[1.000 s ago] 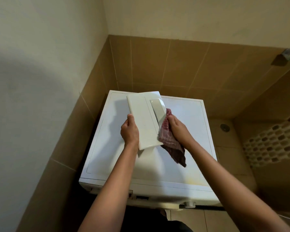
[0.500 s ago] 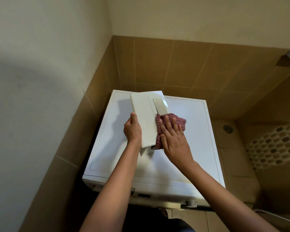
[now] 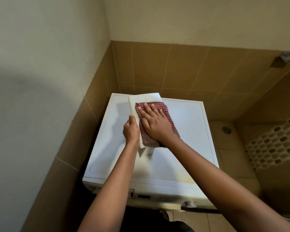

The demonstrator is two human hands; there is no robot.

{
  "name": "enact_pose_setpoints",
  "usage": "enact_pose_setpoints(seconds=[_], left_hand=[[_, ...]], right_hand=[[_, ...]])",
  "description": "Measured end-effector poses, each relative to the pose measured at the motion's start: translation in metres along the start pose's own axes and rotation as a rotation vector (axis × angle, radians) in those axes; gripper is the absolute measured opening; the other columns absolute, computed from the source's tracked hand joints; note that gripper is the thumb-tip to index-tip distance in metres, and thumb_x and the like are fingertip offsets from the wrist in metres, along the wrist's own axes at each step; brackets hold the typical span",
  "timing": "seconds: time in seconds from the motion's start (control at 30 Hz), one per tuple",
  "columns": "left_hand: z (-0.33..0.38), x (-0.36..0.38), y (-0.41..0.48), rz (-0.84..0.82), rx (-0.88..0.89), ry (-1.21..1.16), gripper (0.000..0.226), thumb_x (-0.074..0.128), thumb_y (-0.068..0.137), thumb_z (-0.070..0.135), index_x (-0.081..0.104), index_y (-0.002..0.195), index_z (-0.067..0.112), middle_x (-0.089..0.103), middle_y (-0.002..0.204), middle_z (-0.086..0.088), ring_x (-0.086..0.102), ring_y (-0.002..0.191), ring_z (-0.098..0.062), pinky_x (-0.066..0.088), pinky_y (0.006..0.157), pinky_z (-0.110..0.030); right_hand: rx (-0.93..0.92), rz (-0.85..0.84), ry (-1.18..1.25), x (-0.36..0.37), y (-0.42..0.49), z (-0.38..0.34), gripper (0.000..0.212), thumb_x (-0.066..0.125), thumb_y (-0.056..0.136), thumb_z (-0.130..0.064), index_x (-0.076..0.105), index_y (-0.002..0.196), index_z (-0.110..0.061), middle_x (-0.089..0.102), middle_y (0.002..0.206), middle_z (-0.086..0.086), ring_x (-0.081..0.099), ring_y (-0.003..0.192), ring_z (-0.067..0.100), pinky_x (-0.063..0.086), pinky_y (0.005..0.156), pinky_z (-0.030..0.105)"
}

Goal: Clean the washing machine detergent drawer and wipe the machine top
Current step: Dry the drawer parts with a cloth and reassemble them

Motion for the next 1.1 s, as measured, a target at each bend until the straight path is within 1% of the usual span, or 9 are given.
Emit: enact_pose_setpoints(seconds=[0.17,0.27,0.37,0.43,0.57,0.73,0.87,1.0,1.1], left_hand=[[0.002,0.003,-0.001,-0.033,-0.008,0.018,0.040,0.036,0.098,0.051,0.061,0.086,0.023,0.069,0.101,-0.011,0.067,0.091,-0.029,0.057,0.086,-0.046],[0.006,0.004,-0.002,-0.017,0.016,0.007,0.038,0.038,0.099,0.048,0.058,0.078,0.025,0.070,0.101,-0.011,0.067,0.091,-0.030,0.057,0.087,-0.043],[0.008,0.008,-0.004,0.004,0.032,-0.010,0.036,0.040,0.100,0.046,0.056,0.076,0.025,0.070,0.102,-0.009,0.067,0.092,-0.027,0.056,0.087,-0.039],[0.011,0.012,-0.007,0.014,0.046,-0.012,0.034,0.040,0.100,0.044,0.055,0.077,0.025,0.068,0.098,-0.005,0.067,0.090,-0.023,0.056,0.085,-0.035],[0.016,0.026,-0.012,0.011,0.109,0.052,0.036,0.037,0.102,0.043,0.054,0.076,0.025,0.065,0.092,-0.001,0.065,0.086,-0.019,0.055,0.082,-0.032],[0.032,0.071,-0.029,-0.085,0.356,0.331,0.045,0.039,0.102,0.038,0.056,0.072,0.009,0.059,0.071,-0.006,0.057,0.068,-0.018,0.047,0.066,-0.030],[0.030,0.096,-0.049,-0.140,0.546,0.542,0.050,0.042,0.101,0.034,0.042,0.057,0.012,0.048,0.055,-0.005,0.046,0.058,-0.023,0.030,0.052,-0.033],[0.025,0.102,-0.059,-0.136,0.622,0.658,0.045,0.041,0.101,0.034,0.049,0.063,0.011,0.054,0.061,-0.007,0.050,0.063,-0.025,0.026,0.049,-0.031],[0.020,0.110,-0.068,-0.174,0.643,0.731,0.044,0.041,0.101,0.034,0.048,0.064,0.013,0.051,0.060,-0.001,0.048,0.061,-0.019,0.024,0.047,-0.029]], right_hand=[[0.157,0.013,0.062,-0.009,0.043,0.033,0.049,0.016,0.102,-0.040,0.011,0.151,-0.039,0.000,0.161,-0.005,-0.003,0.148,0.017,-0.001,0.117,0.048],[0.282,0.030,0.252,-0.013,0.045,0.062,0.049,0.020,0.102,-0.039,0.014,0.151,-0.039,0.005,0.161,-0.004,0.016,0.146,0.022,0.028,0.110,0.044],[0.374,0.044,0.437,-0.014,0.024,0.079,0.053,0.027,0.102,-0.033,0.010,0.152,-0.037,0.037,0.150,0.011,0.043,0.130,0.034,0.038,0.096,0.039],[0.441,0.047,0.561,-0.013,0.002,0.087,0.050,0.028,0.102,-0.031,0.019,0.151,-0.031,0.053,0.133,0.019,0.051,0.118,0.036,0.039,0.090,0.036],[0.496,0.160,0.758,-0.007,-0.050,0.102,0.036,0.027,0.102,-0.031,0.050,0.127,-0.018,0.061,0.112,0.005,0.056,0.100,0.023,0.041,0.080,0.030],[0.709,0.251,0.711,0.021,-0.107,0.132,0.034,0.025,0.103,-0.027,0.052,0.094,-0.008,0.057,0.082,0.004,0.053,0.070,0.011,0.038,0.055,0.024],[0.708,0.140,0.478,0.054,-0.130,0.147,0.030,0.030,0.102,-0.026,0.054,0.094,-0.010,0.062,0.086,0.008,0.058,0.073,0.023,0.044,0.062,0.033],[0.810,0.313,0.636,0.049,-0.150,0.167,0.030,0.035,0.102,-0.020,0.061,0.098,-0.005,0.063,0.091,0.009,0.053,0.079,0.020,0.036,0.068,0.026],[0.936,0.477,0.773,0.041,-0.169,0.187,0.031,0.033,0.102,-0.019,0.061,0.095,-0.009,0.064,0.093,0.008,0.057,0.085,0.023,0.043,0.073,0.029]])
Point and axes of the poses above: each hand's wrist, its own y-axis towards the middle knuckle, its own x-axis out of the palm, z = x × y, the point moved 9 cm from there along y, towards the middle knuckle
